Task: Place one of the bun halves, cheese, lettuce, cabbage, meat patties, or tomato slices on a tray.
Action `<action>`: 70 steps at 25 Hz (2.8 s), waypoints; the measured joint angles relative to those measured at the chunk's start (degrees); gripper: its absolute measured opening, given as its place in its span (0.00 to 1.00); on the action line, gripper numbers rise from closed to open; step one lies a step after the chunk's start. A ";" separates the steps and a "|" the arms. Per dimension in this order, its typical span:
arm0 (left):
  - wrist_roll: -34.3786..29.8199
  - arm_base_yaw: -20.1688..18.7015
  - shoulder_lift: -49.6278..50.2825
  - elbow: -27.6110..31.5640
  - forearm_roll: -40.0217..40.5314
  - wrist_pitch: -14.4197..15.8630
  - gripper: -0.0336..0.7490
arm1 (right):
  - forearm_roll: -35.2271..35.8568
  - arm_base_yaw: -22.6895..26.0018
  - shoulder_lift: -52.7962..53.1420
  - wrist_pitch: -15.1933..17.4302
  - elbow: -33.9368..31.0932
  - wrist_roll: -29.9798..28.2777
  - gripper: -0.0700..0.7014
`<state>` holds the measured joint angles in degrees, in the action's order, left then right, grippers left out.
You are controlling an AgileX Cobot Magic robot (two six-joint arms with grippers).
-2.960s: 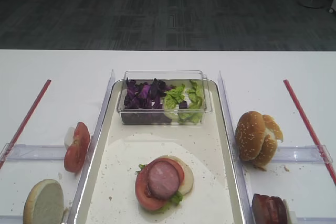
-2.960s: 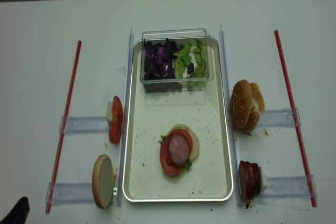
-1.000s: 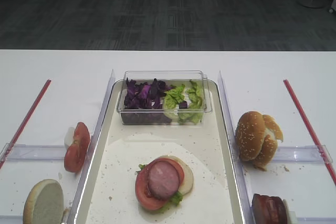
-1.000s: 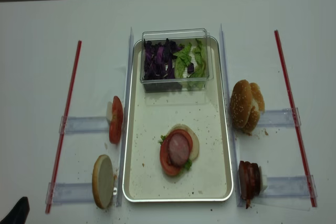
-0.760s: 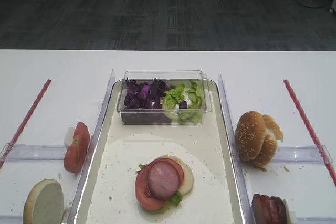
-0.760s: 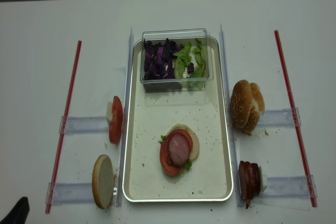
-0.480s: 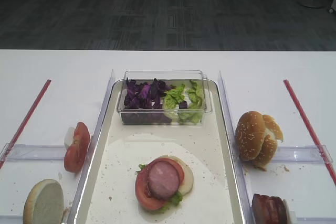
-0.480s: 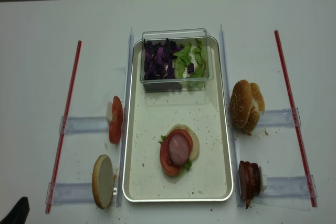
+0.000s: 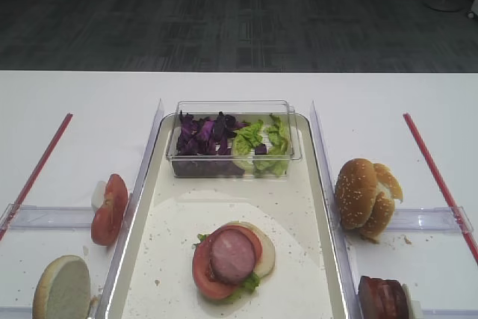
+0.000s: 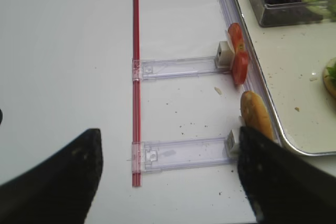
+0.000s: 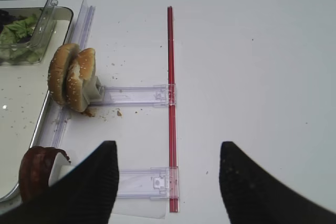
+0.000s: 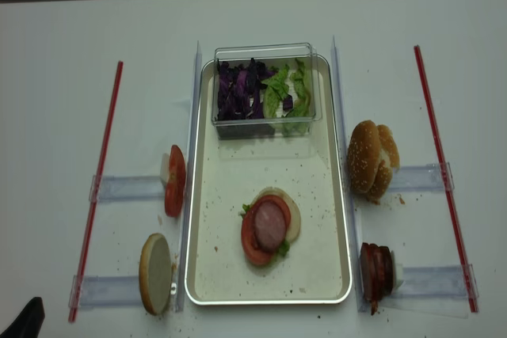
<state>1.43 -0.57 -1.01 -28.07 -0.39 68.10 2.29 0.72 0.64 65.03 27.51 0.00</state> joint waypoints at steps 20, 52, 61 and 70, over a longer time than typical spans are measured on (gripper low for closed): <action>0.00 0.00 0.00 0.00 0.00 0.00 0.67 | 0.00 0.00 0.00 0.00 0.00 0.00 0.67; 0.00 0.00 0.00 0.00 0.00 0.00 0.67 | 0.00 0.00 0.00 0.00 0.00 0.31 0.67; 0.00 0.00 0.00 0.00 0.00 0.00 0.67 | 0.00 0.00 0.00 0.00 0.00 0.31 0.67; 0.00 0.00 0.00 0.00 0.00 0.00 0.67 | 0.00 0.00 0.00 0.00 0.00 0.31 0.67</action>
<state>1.43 -0.57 -1.01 -28.07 -0.39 68.10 2.29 0.72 0.64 65.03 27.51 0.31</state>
